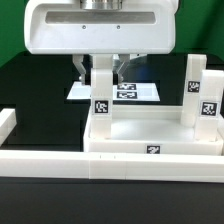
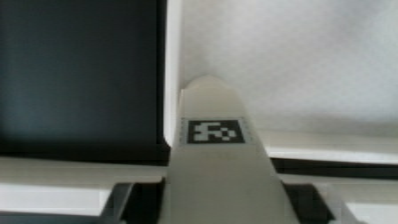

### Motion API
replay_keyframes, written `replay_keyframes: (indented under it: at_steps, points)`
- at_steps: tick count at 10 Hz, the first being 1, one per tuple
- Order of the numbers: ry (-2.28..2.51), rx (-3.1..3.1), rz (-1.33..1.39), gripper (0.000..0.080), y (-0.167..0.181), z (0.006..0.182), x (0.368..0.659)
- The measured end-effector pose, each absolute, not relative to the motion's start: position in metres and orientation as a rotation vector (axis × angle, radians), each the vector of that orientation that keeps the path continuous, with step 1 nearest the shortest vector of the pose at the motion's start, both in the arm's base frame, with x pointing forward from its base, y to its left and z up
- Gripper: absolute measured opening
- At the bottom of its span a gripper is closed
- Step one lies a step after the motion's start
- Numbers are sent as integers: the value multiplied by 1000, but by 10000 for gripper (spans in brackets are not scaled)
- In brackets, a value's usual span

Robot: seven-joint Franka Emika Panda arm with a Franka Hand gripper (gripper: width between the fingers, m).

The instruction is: Assemble desk

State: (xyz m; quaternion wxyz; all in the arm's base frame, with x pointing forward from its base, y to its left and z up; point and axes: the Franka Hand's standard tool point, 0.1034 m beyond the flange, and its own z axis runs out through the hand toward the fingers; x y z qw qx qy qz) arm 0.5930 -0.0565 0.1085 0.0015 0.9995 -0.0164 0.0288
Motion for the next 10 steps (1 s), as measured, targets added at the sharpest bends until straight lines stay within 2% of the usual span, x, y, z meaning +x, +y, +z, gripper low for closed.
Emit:
replay_keyframes:
  at_steps: [10]
  points:
    - [-1362, 2886, 80, 290, -50, 108, 593]
